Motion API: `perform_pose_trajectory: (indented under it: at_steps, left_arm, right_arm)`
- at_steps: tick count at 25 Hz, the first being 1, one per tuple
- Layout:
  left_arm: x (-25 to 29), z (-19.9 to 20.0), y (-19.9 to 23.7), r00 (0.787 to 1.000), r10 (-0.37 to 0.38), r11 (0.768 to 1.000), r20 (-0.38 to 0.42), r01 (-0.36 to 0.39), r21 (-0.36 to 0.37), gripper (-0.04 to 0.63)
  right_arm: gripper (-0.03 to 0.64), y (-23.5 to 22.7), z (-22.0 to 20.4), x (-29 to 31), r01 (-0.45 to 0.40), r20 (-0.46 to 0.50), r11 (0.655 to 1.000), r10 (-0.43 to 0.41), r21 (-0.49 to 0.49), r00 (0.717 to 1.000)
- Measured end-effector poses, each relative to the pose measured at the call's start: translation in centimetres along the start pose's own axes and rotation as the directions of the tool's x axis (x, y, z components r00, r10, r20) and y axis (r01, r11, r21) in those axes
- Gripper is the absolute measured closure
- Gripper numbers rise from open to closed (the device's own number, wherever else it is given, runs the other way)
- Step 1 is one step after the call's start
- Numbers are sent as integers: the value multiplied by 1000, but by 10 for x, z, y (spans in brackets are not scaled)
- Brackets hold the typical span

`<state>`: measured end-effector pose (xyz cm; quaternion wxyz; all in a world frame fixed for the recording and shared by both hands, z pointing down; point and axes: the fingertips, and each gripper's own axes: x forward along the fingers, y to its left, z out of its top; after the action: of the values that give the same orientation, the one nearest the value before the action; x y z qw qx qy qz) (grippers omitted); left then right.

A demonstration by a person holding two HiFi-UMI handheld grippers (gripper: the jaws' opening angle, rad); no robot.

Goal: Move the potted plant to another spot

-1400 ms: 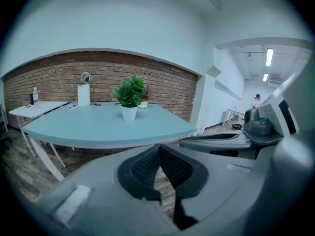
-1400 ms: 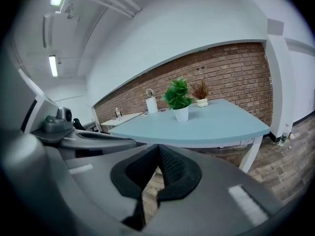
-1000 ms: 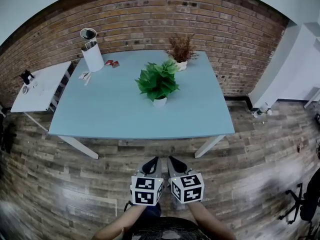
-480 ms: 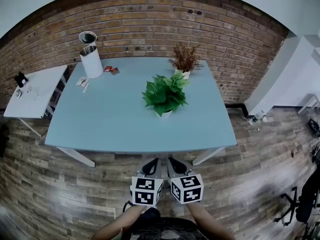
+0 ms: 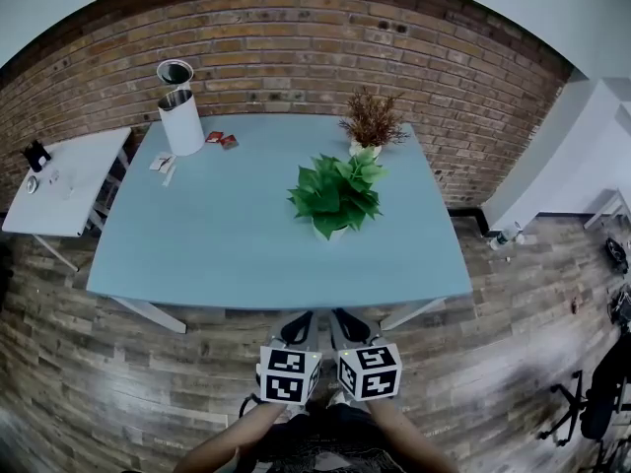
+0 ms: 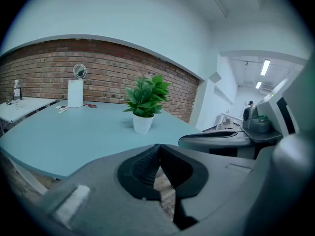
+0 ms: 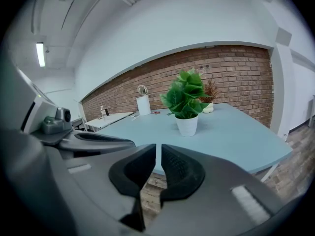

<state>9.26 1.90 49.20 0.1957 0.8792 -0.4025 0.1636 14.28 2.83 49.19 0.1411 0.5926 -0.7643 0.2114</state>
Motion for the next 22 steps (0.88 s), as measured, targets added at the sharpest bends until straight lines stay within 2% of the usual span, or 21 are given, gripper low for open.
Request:
perform_pose_trajectory:
  at_steps: [10,22]
  left_arm:
    - [24,10,18,1000,23,999,-5,-23,23,595]
    - [78,36,48,998,65,998,-17,-65,-18,595]
  right_arm:
    - [569,-16,8,26,5,5,1000,-5,-4,1000]
    - [557,-55,30,81,8,-5,1000,-8,-18,1000]
